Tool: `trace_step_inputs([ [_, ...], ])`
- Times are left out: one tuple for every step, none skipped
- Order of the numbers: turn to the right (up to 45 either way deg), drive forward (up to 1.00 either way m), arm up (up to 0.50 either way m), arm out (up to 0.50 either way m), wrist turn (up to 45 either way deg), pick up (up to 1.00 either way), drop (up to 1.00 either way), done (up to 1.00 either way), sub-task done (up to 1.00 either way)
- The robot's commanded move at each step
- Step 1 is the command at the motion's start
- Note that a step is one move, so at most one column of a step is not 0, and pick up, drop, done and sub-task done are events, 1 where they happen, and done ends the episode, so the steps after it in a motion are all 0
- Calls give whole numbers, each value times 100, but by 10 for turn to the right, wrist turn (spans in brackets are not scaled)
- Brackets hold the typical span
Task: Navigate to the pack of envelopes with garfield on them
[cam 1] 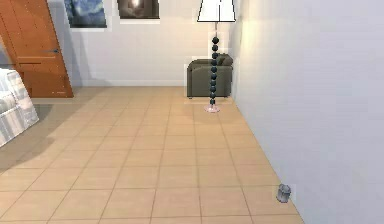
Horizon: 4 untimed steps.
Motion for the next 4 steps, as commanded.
trace_step_inputs([
  [0,10,0,0,0,0,0,0,0],
  [-450,0,0,0,0,0,0,0,0],
  [-390,0,0,0,0,0,0,0,0],
  [0,25,0,0,0,0,0,0,0],
])
